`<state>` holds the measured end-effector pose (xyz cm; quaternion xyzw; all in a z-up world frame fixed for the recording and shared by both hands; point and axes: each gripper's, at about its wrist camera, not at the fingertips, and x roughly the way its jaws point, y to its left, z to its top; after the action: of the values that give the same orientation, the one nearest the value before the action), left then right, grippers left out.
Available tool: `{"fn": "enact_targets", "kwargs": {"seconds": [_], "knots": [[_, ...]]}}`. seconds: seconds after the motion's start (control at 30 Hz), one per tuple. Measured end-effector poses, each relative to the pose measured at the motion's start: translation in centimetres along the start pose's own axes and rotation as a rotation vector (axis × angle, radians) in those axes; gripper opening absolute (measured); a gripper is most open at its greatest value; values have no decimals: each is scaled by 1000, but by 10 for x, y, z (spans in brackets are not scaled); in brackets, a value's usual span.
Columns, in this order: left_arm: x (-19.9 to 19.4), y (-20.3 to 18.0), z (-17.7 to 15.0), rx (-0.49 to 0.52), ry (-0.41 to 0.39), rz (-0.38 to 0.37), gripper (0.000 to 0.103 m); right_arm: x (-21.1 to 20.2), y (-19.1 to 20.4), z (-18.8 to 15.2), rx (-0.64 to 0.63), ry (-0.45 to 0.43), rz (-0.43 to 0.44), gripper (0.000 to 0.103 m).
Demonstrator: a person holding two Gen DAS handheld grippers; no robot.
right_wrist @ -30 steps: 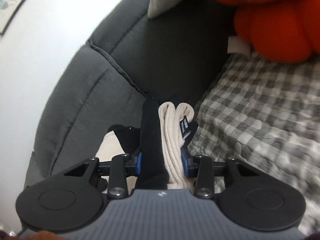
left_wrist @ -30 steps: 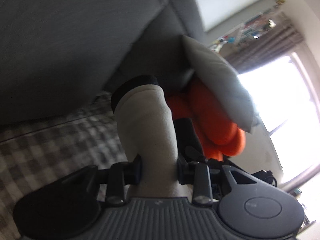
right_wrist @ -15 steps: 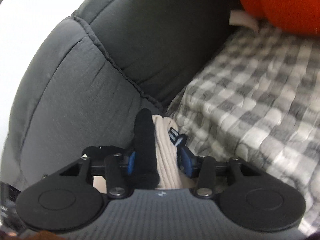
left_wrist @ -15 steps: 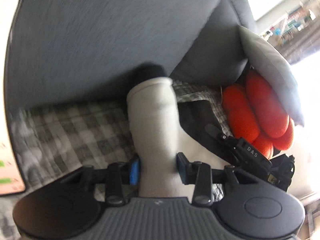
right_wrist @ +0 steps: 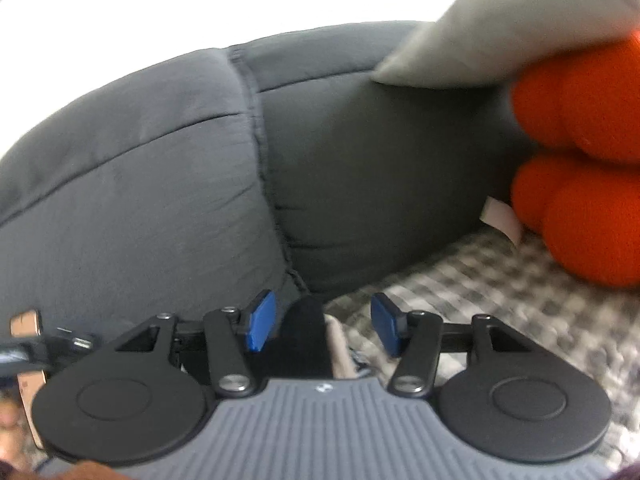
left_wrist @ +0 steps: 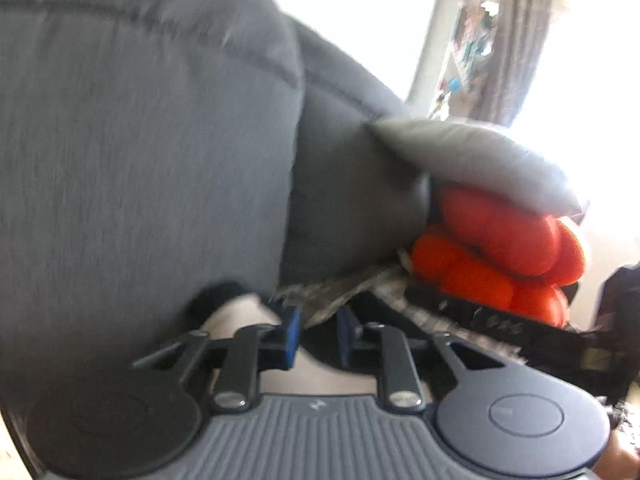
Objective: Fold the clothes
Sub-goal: 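Lower the bundle onto the checkered sofa seat with both tools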
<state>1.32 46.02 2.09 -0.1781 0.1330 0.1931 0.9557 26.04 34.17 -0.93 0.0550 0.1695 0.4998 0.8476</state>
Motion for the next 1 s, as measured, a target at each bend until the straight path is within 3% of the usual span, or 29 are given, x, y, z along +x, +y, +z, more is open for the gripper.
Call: {"fn": "enact_targets", "kwargs": {"seconds": [0.17, 0.2, 0.3, 0.4, 0.5, 0.7, 0.8, 0.83, 0.9, 0.97, 1.0], "knots": [[11, 9, -5, -62, 88, 82, 8, 16, 13, -11, -93, 64, -3, 47], [14, 13, -7, -82, 105, 93, 4, 22, 7, -13, -64, 97, -16, 43], [18, 23, -10, -142, 147, 103, 3, 38, -10, -17, 29, 190, -47, 40], [14, 24, -8, -161, 153, 94, 3, 40, -21, -23, 111, 219, -36, 40], [11, 18, -7, -142, 133, 99, 3, 35, -14, -22, 77, 189, -36, 40], [3, 3, -3, -47, 25, 108, 3, 8, -10, -8, 65, 22, 24, 40], [6, 3, -4, -25, 14, 128, 3, 8, 3, -3, 8, 9, 46, 40], [9, 4, -5, -30, 30, 133, 3, 10, 7, -3, -10, 14, 54, 38], [10, 12, -7, -51, 69, 147, 3, 13, 12, -9, -35, 50, 62, 24], [12, 19, -8, -72, 105, 152, 3, 21, 12, -15, -50, 88, 38, 19], [13, 22, -8, -82, 121, 154, 3, 26, 9, -16, -47, 108, 15, 12]]}}
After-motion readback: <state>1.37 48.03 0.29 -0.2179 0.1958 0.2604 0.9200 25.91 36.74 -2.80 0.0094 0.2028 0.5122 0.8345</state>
